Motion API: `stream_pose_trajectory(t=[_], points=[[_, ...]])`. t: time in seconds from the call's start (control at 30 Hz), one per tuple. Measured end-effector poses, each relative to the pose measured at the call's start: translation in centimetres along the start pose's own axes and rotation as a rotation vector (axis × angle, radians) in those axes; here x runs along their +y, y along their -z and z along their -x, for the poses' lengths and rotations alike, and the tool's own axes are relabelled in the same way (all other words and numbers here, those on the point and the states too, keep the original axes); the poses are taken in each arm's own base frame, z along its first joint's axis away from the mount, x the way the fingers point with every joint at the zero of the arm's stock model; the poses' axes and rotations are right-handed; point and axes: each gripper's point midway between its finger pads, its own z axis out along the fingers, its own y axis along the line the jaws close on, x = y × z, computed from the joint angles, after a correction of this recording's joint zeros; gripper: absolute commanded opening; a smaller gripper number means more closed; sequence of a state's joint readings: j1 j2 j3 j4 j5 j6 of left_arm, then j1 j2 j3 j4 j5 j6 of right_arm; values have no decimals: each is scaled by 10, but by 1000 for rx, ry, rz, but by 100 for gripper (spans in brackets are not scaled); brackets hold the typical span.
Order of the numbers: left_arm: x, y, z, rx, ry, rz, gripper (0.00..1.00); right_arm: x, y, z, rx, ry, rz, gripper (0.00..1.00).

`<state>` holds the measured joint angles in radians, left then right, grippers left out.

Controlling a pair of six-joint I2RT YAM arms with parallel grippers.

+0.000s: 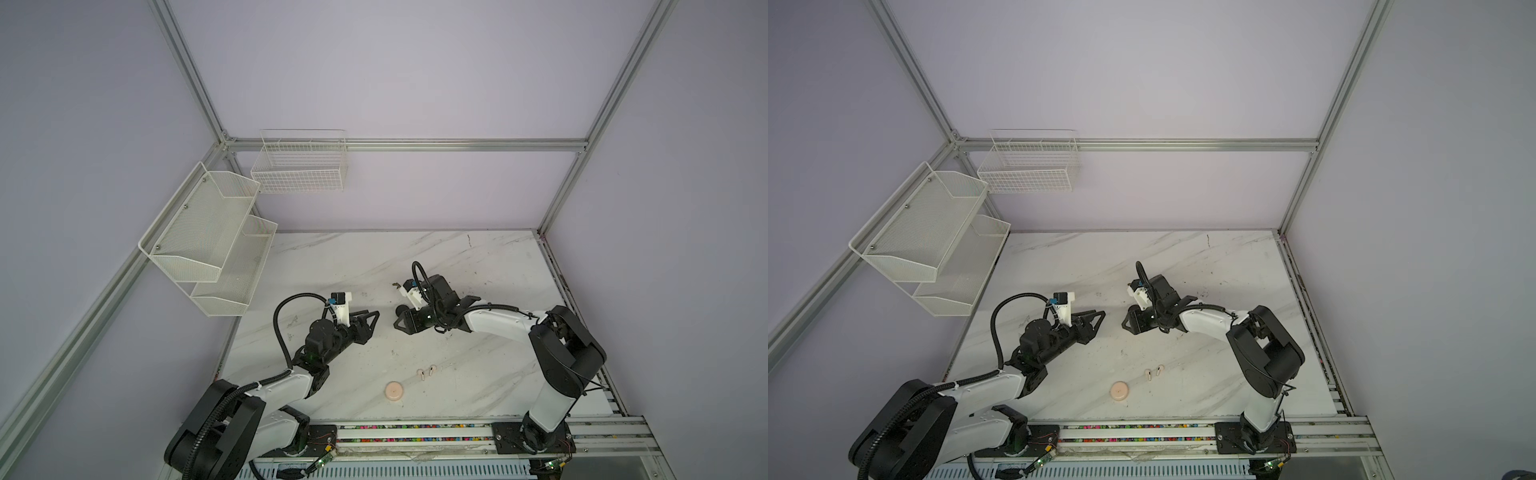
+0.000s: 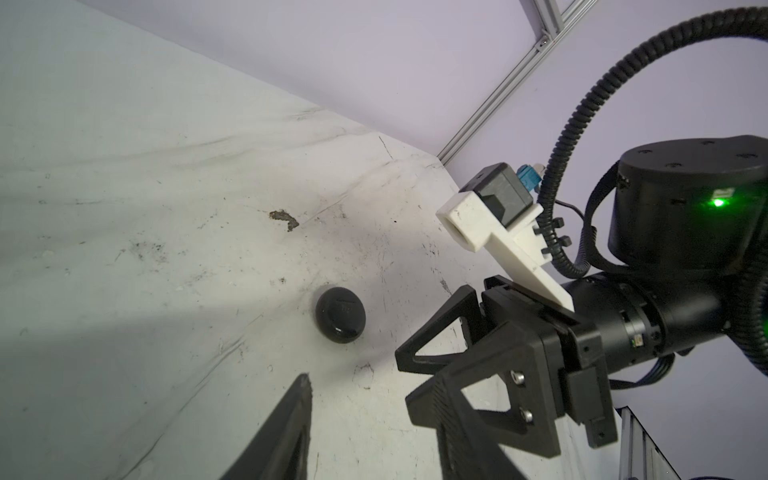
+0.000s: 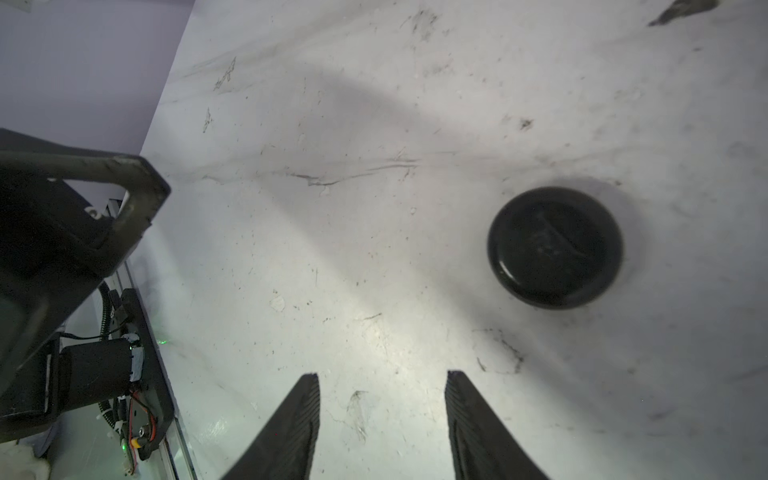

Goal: Insert the wireless bluetooth earbuds into the charging case
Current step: 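Lift the right gripper off the black case and swing it toward the robot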

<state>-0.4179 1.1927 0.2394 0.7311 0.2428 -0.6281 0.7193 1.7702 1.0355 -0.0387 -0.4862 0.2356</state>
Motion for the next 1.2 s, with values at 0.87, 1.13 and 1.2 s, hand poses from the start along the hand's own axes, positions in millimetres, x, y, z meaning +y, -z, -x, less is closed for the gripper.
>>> stream_pose_trajectory(t=[0.87, 1.13, 1.2], points=[[21, 2, -10, 50, 66, 117, 48, -47, -25, 6, 1, 10, -82, 50], [22, 1, -16, 92, 95, 128, 49, -39, -14, 3, 31, 38, -91, 53], [21, 5, -18, 120, 122, 142, 50, -20, 2, -4, 33, 78, -93, 53]])
